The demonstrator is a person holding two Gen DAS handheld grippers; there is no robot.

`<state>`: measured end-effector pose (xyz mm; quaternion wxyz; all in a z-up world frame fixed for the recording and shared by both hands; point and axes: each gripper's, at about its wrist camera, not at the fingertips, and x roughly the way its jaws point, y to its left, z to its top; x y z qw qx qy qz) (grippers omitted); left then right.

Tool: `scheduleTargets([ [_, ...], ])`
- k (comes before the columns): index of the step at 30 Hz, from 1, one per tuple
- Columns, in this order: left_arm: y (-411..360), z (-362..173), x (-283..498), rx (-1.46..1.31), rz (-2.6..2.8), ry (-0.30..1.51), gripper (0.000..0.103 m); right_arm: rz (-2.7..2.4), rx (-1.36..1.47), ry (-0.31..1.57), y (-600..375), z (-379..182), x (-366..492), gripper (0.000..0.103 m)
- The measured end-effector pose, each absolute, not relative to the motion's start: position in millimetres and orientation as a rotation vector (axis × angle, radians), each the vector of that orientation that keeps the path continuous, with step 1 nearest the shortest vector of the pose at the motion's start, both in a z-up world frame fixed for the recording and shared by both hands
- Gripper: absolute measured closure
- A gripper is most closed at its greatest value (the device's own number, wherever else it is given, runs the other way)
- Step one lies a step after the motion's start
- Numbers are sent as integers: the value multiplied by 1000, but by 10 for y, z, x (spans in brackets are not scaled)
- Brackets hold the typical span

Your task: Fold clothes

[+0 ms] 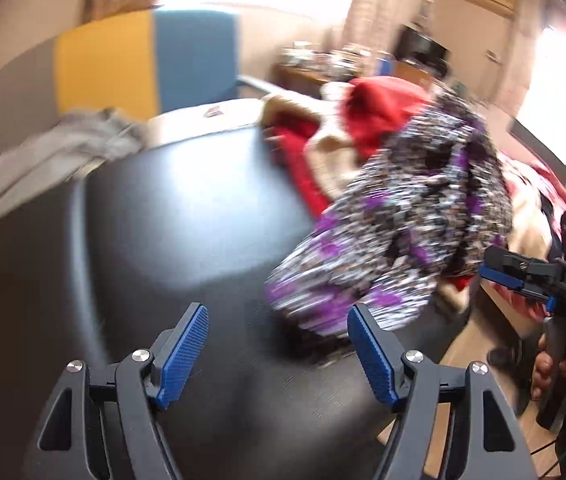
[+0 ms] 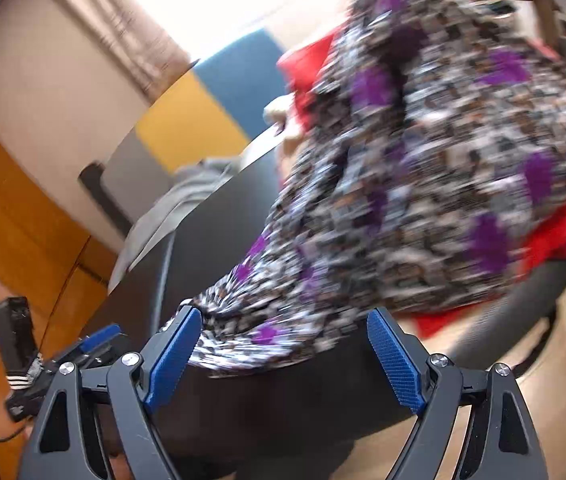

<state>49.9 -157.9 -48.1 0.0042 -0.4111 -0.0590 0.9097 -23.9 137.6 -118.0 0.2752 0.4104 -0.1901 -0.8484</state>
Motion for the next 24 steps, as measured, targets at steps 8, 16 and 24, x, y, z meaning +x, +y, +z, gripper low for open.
scheduleTargets([
  [8, -1109, -679, -127, -1362, 2752, 193, 30, -2517, 864, -288, 1462, -738, -446, 18],
  [16, -1080, -1333, -512, -1587, 2546, 275, 43, -2607, 984, -204, 1365, -928, -906, 68],
  [24, -1770, -1167, -440, -1478, 2580, -540, 95, -2381, 1126, -479, 1716, -1196, -898, 96],
])
